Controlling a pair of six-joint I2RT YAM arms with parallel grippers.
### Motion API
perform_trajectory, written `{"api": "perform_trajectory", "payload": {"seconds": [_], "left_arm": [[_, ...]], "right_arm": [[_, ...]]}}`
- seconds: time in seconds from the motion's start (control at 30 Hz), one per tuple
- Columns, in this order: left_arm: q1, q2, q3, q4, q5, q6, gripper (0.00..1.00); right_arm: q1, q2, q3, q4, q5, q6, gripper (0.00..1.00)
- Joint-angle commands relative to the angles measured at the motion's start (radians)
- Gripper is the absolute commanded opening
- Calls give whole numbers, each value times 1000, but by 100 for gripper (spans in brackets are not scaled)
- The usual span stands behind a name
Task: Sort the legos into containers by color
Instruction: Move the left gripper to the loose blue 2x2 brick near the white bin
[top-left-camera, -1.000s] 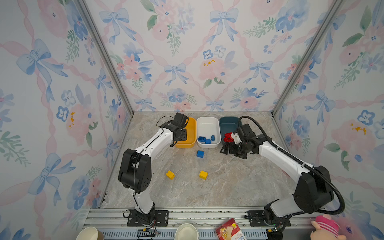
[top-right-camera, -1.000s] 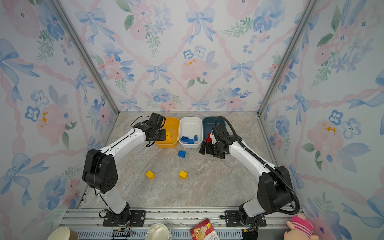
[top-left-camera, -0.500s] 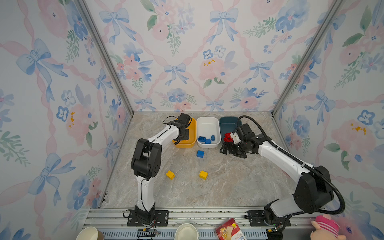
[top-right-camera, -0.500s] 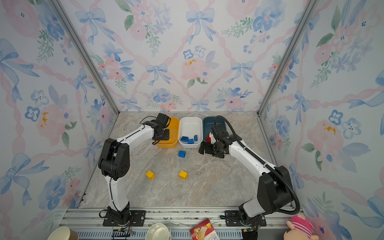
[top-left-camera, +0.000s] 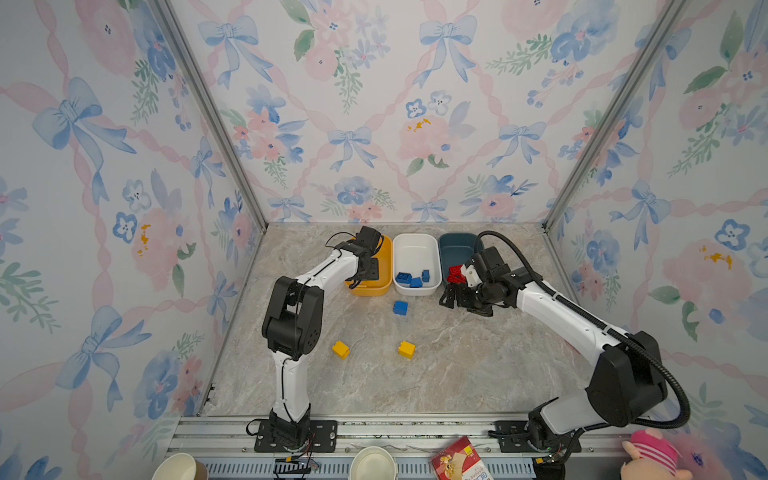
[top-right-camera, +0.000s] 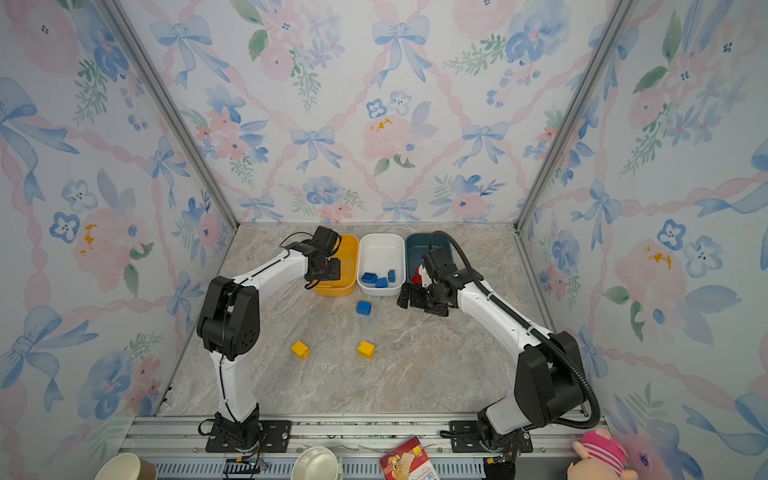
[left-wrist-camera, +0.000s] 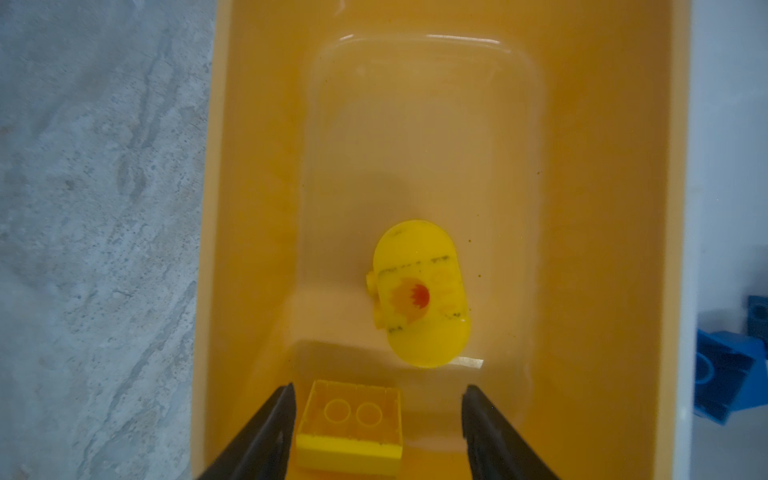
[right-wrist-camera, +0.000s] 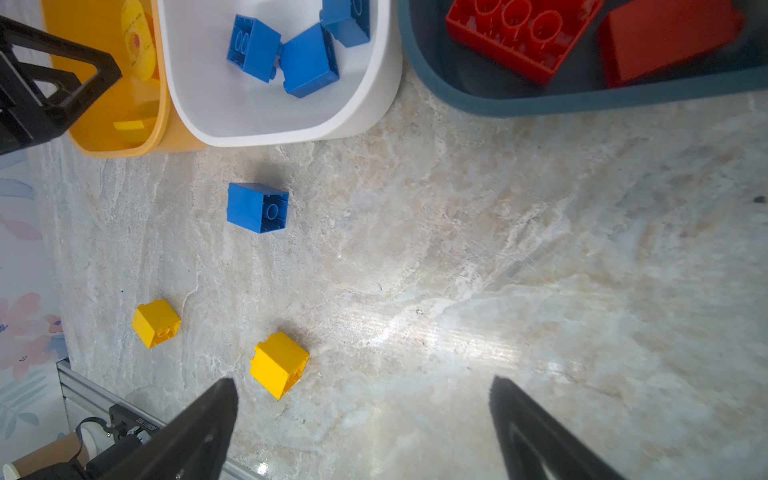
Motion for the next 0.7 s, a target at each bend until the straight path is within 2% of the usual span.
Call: {"api": "perform_trajectory", "payload": {"seconds": [0.0,0.27,0.4,0.67], "left_arm": [[-17,-66,2,2,18,-23,67],[-74,-168,-72,1,47,-52,74],[-119,-226,-137,0,58,-82,80],[-214,-285,-227,3,85,-153,86]], "right_arm": [[12,-7,31,-10,9,8,97],[12,-8,33,-11,16,6,97],[11,-14,21,-5,17,8,97],[4,-31,-2,6,23,15,97]]}}
